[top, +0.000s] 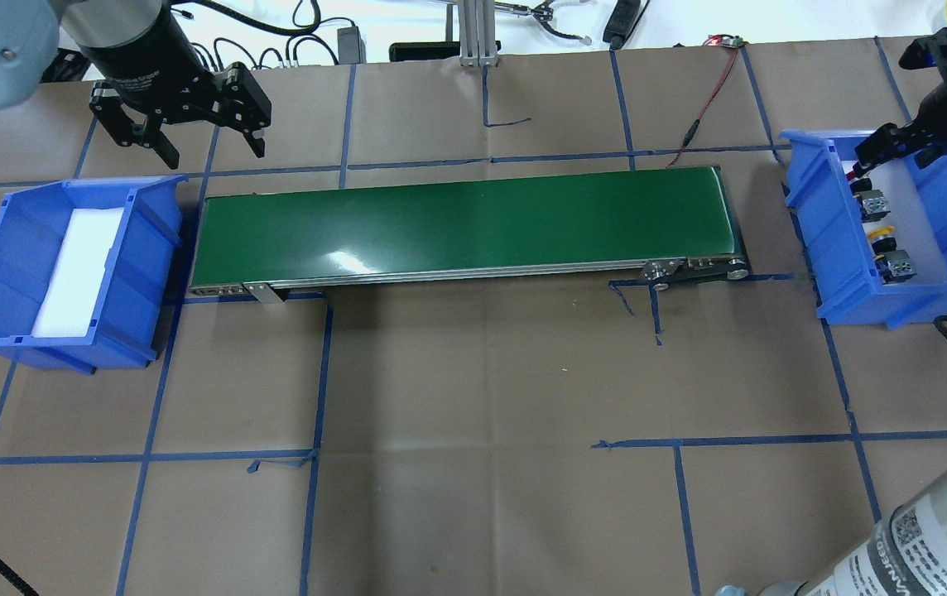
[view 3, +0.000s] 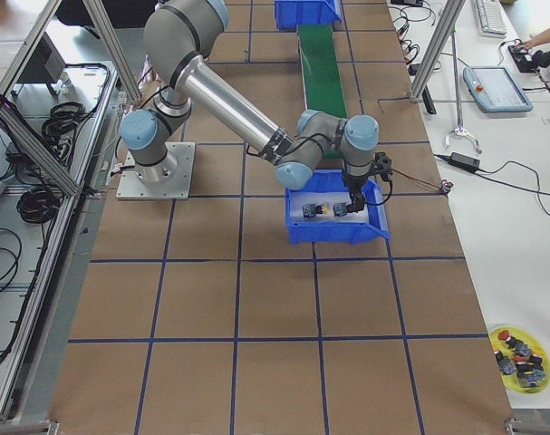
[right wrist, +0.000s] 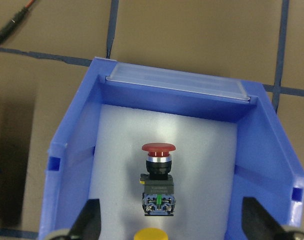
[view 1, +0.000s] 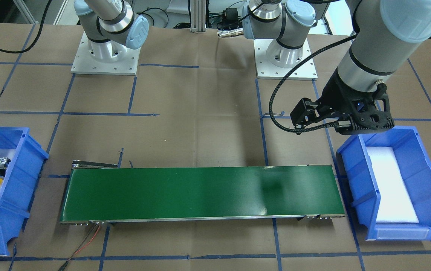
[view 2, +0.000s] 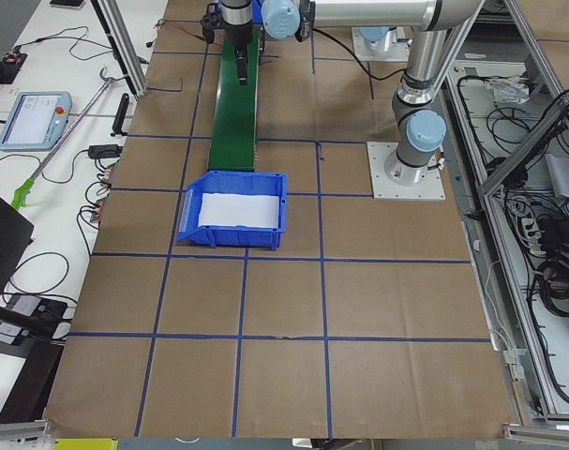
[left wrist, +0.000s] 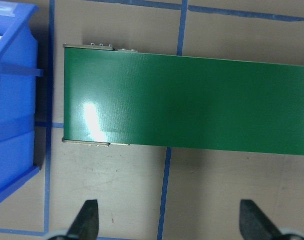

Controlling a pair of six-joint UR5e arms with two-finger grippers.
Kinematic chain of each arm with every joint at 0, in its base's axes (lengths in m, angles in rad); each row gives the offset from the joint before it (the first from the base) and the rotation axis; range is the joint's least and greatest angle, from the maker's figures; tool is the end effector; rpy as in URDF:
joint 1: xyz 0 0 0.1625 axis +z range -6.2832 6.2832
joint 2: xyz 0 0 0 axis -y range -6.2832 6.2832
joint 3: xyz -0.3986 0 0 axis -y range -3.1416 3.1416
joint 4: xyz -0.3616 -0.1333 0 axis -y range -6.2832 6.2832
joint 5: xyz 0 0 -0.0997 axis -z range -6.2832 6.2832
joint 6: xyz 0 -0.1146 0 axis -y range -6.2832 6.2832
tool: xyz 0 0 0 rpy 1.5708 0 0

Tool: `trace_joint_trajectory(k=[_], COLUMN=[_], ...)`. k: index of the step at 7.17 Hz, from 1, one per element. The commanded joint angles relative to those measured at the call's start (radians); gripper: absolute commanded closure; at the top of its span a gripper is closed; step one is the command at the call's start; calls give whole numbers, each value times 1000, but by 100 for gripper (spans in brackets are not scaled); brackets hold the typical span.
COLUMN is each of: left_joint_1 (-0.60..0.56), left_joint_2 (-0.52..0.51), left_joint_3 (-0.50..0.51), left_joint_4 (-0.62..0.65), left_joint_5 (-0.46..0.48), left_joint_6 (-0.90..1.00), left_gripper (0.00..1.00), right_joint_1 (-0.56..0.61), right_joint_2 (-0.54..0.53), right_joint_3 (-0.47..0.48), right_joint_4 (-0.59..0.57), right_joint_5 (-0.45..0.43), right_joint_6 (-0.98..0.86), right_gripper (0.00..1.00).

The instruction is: Transport two buttons from left to right

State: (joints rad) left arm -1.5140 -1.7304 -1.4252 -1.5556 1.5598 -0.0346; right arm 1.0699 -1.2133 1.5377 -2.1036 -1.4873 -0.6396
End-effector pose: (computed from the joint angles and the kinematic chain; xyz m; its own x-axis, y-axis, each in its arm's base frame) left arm -0.1046 -0.5315 0.4365 -0.9958 -0.0913 0.0110 -0.0913 0.9958 -0.0008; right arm -0.1644 -0.5979 0.3295 -0.9884 -0.1404 0.0580 -0.1497 0.9651 -0.2147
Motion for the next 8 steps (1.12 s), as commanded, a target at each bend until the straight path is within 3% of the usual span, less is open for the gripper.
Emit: trace_joint_trajectory(k=[1,2,4,5,6,8], left_joint_1=[0,0,0,0,0,0], left_joint_2=[-3,-5,-3,-5,-5,-3], left_joint_3=[3,3,3,3,2,2], left_joint_4=[0,0,0,0,0,0], left_joint_5=[-1,-1,-1,-1,0,0], left_joint_6=[11,16,18,21,36,39], left_gripper=[1,1,0,0,1,0], right_joint_1=[81,155,267,335,375,441], right_joint_2=[-135,-165,-218,-248,-305,-385], right_joint_3=[2,-4,-5,-2,-2,10], right_joint_4=[170,297,335,343,441,503], right_joint_5=[43,41,42,36,29,25], right_joint_6=[-3,7,334,412,546,620], right_gripper=[0,0,0,0,0,0])
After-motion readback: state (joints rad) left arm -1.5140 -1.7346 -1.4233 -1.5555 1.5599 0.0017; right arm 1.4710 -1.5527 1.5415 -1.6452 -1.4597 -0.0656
